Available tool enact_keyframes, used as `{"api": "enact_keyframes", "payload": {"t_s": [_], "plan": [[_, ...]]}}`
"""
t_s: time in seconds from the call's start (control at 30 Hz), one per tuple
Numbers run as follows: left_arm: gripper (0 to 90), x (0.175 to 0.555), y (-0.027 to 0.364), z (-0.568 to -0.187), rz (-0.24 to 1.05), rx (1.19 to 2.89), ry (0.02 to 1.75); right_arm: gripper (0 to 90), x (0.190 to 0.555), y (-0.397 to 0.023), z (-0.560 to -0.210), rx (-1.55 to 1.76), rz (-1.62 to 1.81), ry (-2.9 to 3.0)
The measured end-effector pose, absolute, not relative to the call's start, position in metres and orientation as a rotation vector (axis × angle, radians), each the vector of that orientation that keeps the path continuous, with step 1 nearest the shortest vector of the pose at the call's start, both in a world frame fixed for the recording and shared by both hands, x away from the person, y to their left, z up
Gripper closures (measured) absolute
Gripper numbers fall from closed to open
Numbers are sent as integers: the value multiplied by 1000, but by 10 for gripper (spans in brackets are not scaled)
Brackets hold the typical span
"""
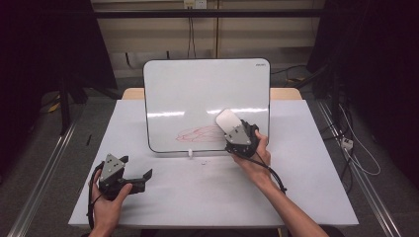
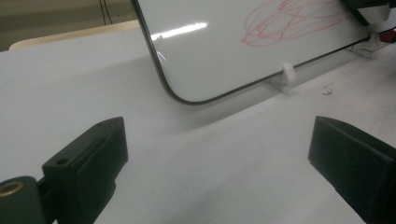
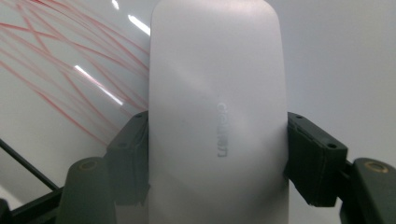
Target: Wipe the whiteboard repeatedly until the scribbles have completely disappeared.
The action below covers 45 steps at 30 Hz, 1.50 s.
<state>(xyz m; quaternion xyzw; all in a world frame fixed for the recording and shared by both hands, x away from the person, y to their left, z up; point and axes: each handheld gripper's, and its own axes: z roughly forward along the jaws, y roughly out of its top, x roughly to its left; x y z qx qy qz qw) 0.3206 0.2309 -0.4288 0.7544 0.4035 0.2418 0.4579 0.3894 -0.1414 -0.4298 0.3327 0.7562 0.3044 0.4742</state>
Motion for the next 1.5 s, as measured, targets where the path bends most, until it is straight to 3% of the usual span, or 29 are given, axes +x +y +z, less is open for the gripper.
{"api": "enact_keyframes", "payload": {"t_s": [0.87, 1.23, 1.5], "plan": [[48, 322, 229, -428, 593, 1863, 978, 317, 383, -106, -438, 689, 699, 1906], [48, 322, 235, -428, 593, 1842, 997, 317, 386, -120, -433, 707, 713, 1921], [48, 322, 236, -428, 595, 1842, 996, 317, 387, -158, -429, 823, 719, 1873]]}}
